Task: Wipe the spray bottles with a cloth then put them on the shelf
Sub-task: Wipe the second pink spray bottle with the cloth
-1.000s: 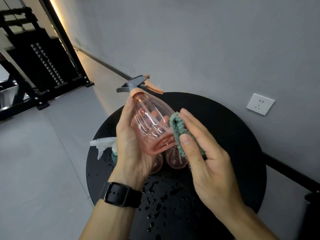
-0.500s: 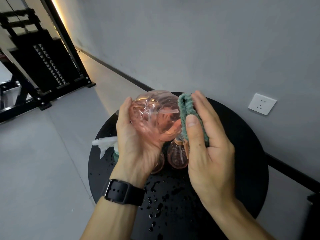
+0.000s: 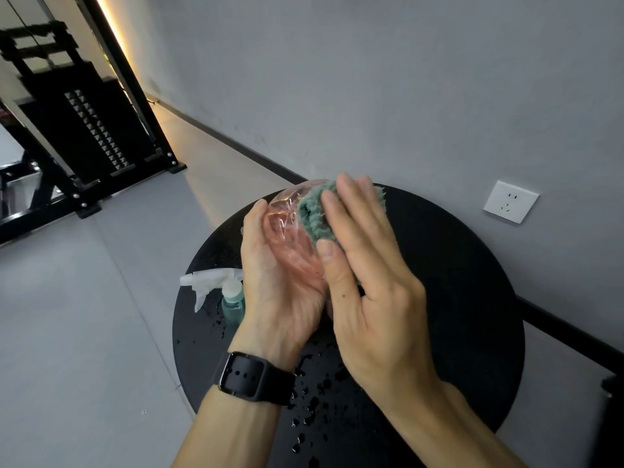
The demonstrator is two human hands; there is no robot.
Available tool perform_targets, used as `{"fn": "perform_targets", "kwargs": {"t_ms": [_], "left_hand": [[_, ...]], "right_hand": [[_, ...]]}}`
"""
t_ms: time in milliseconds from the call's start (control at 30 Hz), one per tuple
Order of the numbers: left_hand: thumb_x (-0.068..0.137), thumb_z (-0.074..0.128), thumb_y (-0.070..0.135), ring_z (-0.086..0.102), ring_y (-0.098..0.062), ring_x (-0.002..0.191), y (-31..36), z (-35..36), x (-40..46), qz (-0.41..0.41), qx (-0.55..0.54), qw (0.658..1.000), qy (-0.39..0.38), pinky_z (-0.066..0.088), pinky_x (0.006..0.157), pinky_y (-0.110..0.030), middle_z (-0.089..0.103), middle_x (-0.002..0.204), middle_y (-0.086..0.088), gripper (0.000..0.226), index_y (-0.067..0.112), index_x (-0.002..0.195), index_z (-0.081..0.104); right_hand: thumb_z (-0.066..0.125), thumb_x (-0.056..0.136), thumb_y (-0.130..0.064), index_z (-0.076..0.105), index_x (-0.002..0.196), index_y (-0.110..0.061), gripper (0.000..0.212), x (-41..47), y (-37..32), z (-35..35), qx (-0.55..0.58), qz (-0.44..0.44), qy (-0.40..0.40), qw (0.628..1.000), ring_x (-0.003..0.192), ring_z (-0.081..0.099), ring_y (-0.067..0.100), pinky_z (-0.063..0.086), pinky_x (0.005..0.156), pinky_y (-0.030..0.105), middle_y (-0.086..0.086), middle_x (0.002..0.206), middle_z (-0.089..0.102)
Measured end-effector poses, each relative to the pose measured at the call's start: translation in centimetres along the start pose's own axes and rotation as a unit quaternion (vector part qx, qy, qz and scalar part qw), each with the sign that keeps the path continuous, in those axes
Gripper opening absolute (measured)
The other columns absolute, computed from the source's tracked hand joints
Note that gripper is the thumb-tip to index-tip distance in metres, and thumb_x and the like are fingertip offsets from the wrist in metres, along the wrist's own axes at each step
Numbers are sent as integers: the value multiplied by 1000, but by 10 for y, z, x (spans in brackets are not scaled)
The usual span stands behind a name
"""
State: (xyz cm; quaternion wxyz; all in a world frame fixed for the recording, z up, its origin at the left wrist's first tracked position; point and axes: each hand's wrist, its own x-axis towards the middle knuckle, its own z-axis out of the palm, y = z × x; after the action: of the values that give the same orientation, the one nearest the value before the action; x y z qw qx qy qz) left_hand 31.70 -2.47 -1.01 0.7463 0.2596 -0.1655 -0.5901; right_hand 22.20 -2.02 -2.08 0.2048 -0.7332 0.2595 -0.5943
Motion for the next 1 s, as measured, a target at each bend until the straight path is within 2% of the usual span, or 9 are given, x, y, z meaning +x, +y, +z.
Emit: {"fn": "perform_targets", "kwargs": {"t_ms": [100, 167, 267, 433, 533, 700, 767, 867, 1000], "left_hand": [[105, 32, 44, 70, -25, 98, 0, -2, -1, -13, -4, 1000, -6, 54, 94, -37, 73, 101, -14, 56, 3, 104, 71], [105, 31, 45, 71, -25, 94, 2, -3, -1, -12, 4, 1000, -4, 59, 84, -35, 72, 99, -15, 58, -1, 114, 65], [105, 33, 46, 70, -25, 96, 5, -3, -1, -5, 22, 1000, 12, 59, 86, -35, 70, 104, -16, 60, -3, 128, 59], [102, 35, 51, 71, -24, 89, 3, 1, -3, 4, 59, 998, 20, 61, 66, -35, 64, 115, -19, 69, -5, 138, 51], [103, 36, 48, 73, -23, 84, -1, 4, -5, 3, 59, 998, 16, 60, 60, -34, 67, 110, -16, 59, 0, 130, 57], [105, 36, 42, 71, -17, 80, -7, 3, -5, 2, 45, 999, -7, 59, 67, -29, 72, 88, -6, 47, 8, 97, 67], [106, 35, 40, 68, -19, 88, -6, 0, -3, 8, 39, 999, -14, 58, 76, -30, 70, 93, -8, 47, 8, 96, 68], [105, 33, 42, 68, -20, 86, -4, -4, -1, 1, 29, 999, -25, 58, 75, -30, 70, 90, -8, 52, 8, 91, 69], [104, 33, 47, 72, -24, 91, -1, -7, -2, -12, 25, 999, -26, 61, 81, -34, 72, 96, -15, 59, 0, 104, 69]], "right_hand": [[48, 100, -13, 46, 135, 2, 38, -5, 6, -2, -11, -36, -24, 999, 143, 33, 24, 33, 116, 35, 12, 146, 44], [48, 100, -12, 46, 134, 2, 37, -9, 12, -5, -20, -59, -45, 997, 143, 35, 24, 35, 114, 38, 13, 145, 45], [49, 100, -12, 47, 133, 2, 36, -15, 19, -11, -31, -71, -64, 995, 142, 37, 25, 37, 113, 37, 13, 144, 46], [49, 98, -8, 47, 132, 6, 37, -11, 25, -19, -51, -48, -14, 997, 140, 38, 28, 31, 116, 31, 13, 144, 43], [49, 97, -8, 47, 133, 6, 39, -4, 19, -20, -34, -19, 13, 999, 140, 38, 27, 30, 116, 28, 11, 144, 42], [46, 98, -9, 47, 133, 7, 38, 4, 3, -13, -15, -36, 16, 999, 142, 35, 29, 28, 117, 27, 15, 144, 43], [45, 100, -11, 46, 133, 6, 37, 2, 1, -9, -19, -55, 7, 998, 142, 35, 29, 29, 117, 29, 15, 144, 43], [44, 102, -13, 44, 132, 3, 34, -3, 3, -8, -21, -81, -12, 996, 142, 36, 28, 33, 115, 35, 14, 143, 44], [46, 102, -13, 46, 131, 4, 33, -11, 13, -10, -37, -101, -34, 994, 140, 38, 27, 37, 113, 40, 15, 141, 46]]}}
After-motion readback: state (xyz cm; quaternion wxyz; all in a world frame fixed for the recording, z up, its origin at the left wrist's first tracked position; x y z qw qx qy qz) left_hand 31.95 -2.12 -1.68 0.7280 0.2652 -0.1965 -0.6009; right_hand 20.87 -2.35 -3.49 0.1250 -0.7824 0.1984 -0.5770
